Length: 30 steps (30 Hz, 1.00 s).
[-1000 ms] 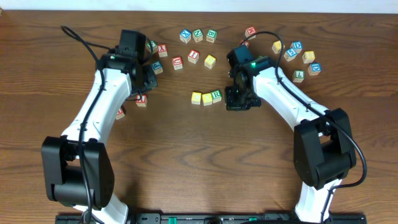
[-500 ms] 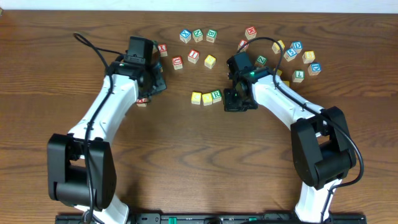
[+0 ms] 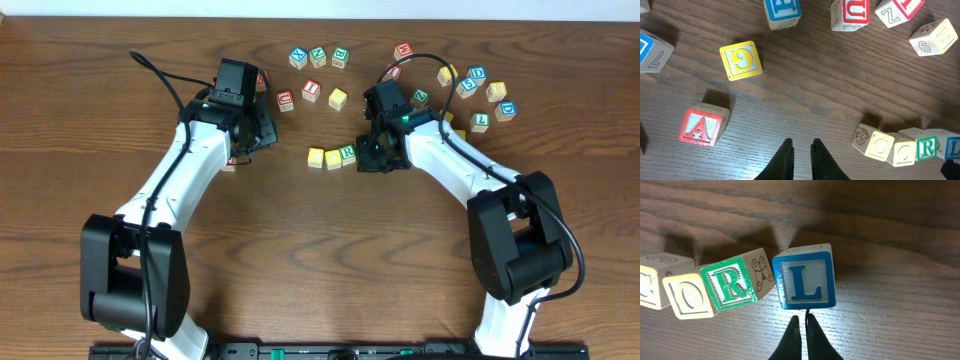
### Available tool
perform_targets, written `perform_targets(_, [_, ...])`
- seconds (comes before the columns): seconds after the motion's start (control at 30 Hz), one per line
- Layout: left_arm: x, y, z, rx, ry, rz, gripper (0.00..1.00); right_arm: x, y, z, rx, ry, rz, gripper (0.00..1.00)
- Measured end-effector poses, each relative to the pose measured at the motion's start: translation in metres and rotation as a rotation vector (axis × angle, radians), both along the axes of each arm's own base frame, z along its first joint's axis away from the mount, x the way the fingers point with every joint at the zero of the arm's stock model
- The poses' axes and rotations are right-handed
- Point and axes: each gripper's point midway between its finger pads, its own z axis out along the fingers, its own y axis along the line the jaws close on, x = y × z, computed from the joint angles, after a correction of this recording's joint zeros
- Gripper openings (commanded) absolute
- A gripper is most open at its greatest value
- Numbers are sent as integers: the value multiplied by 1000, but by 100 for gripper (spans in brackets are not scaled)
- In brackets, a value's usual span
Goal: Spell out CORL
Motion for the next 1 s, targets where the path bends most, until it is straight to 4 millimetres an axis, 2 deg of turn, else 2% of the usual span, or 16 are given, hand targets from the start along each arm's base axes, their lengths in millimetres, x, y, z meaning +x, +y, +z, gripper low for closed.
perform_targets(0.13, [0, -1, -2, -1, 5, 1, 8, -3, -1, 1, 4, 14, 1, 1])
perform_targets(0.23, [-1, -6, -13, -3, 30, -13, 7, -3, -5, 13, 13, 6, -12, 1])
perform_targets(0.4, [-6, -23, -52, -3, 110, -61, 8, 12, -37, 51, 46, -59, -111, 1])
perform_targets(0.47, [-6, -29, -63, -3, 123, -76, 7, 19, -51, 56, 52, -71, -149, 1])
perform_targets(0.6, [-2, -46, -70, -33, 109, -128, 8, 22, -65, 44, 44, -41, -188, 2])
perform_targets(0.87, [-2, -71, -68, -62, 75, -215, 8, 24, -56, -6, 54, 46, -195, 1])
perform_targets(1.0, [-1, -72, -70, -64, 73, -220, 7, 29, -52, -15, 73, 41, -191, 2])
